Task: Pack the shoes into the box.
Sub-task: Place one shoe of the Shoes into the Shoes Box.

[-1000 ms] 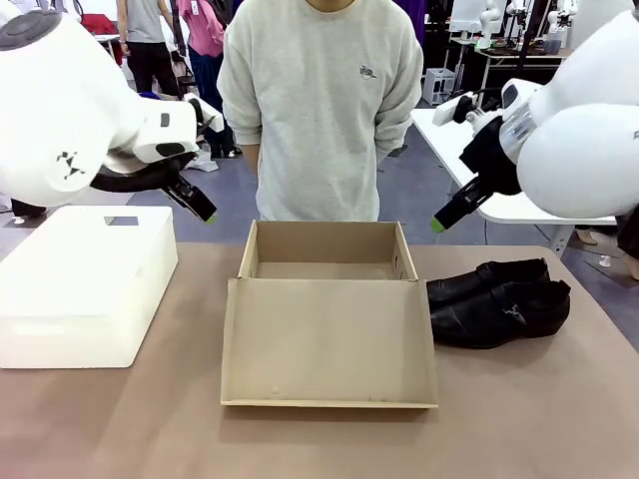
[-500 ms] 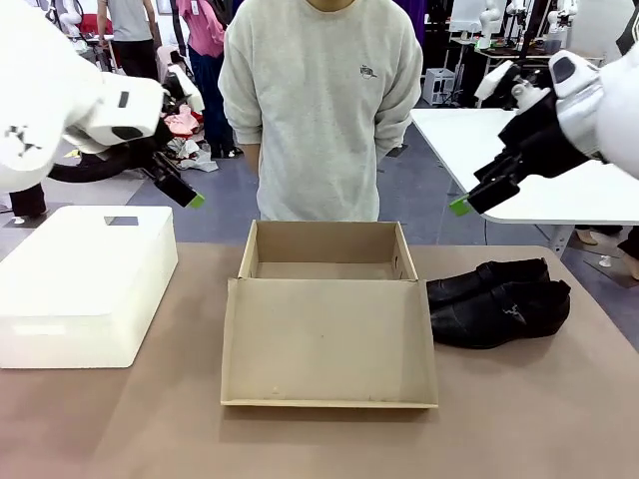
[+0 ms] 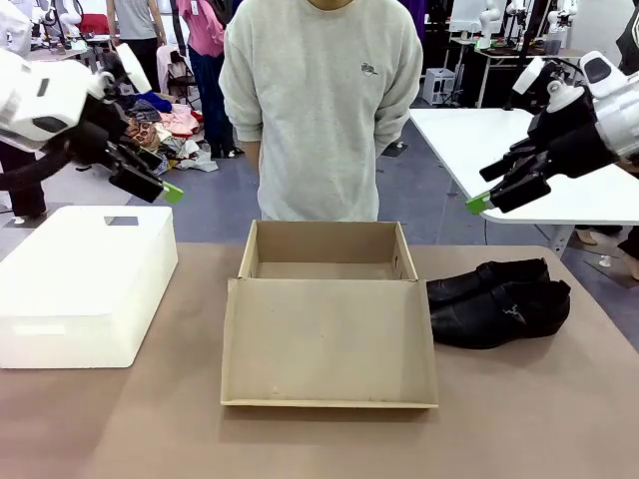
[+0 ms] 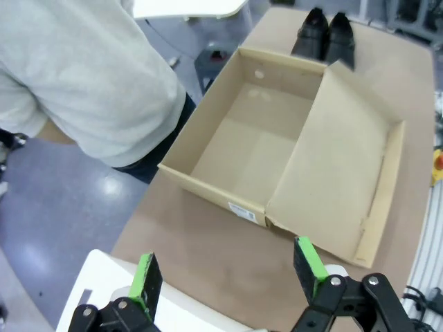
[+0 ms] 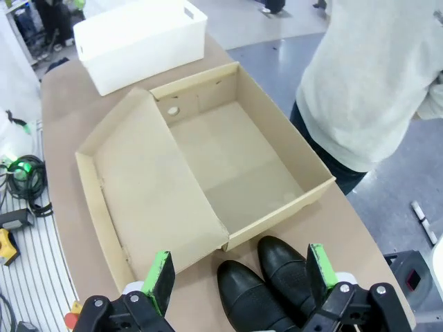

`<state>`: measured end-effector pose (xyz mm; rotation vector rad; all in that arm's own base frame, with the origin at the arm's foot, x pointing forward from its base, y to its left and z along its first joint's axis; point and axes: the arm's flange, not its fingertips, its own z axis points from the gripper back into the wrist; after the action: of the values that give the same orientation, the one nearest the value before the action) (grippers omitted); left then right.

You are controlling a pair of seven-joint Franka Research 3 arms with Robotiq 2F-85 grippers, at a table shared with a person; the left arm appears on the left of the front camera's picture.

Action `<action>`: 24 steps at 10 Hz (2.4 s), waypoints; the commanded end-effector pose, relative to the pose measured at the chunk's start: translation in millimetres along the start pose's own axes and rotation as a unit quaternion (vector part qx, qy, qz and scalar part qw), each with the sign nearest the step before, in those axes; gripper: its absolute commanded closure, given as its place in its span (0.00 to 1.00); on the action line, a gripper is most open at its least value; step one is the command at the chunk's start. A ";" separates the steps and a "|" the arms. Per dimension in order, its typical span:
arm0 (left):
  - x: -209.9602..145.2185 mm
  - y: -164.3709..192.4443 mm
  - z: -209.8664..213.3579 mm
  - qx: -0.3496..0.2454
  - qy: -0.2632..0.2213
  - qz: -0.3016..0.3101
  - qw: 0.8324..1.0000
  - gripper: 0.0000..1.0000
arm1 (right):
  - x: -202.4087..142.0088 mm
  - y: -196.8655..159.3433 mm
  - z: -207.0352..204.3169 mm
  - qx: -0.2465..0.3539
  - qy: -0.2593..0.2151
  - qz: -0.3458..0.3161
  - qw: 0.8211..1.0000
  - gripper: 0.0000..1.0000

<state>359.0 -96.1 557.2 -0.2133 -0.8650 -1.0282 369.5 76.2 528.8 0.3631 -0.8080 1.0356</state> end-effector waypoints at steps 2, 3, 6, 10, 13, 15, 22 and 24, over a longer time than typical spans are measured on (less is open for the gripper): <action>-16.9 7.5 2.3 -0.033 -0.015 0.026 0.999 0.00 | -2.5 -3.8 -7.6 0.024 -0.007 0.014 1.000 0.00; -17.4 7.9 0.4 -0.029 0.002 0.026 0.999 0.00 | -2.3 -2.9 -8.1 0.023 -0.004 0.013 1.000 0.00; -12.7 8.0 3.4 -0.020 -0.004 0.031 0.999 0.00 | -2.4 2.7 -6.7 0.019 0.000 0.001 1.000 0.00; -12.7 8.0 3.4 -0.020 -0.004 0.031 0.999 0.00 | -2.4 2.7 -6.7 0.019 0.000 0.001 1.000 0.00; -12.7 8.0 3.4 -0.020 -0.004 0.031 0.999 0.00 | -2.4 2.7 -6.7 0.019 0.000 0.001 1.000 0.00; -12.7 8.0 3.4 -0.020 -0.004 0.031 0.999 0.00 | -0.4 6.7 -5.1 0.012 0.009 -0.008 1.000 0.00; -12.7 8.0 3.4 -0.020 -0.004 0.031 0.999 0.00 | 25.1 -52.9 24.6 0.048 0.154 0.140 0.977 0.00; -12.7 8.0 3.4 -0.020 -0.004 0.031 0.999 0.00 | 31.0 -77.6 31.9 0.047 0.204 0.172 0.963 0.00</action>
<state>360.4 -83.2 552.6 -0.2636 -0.8301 -0.9785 416.6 44.5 570.3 0.1528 -0.4945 1.3673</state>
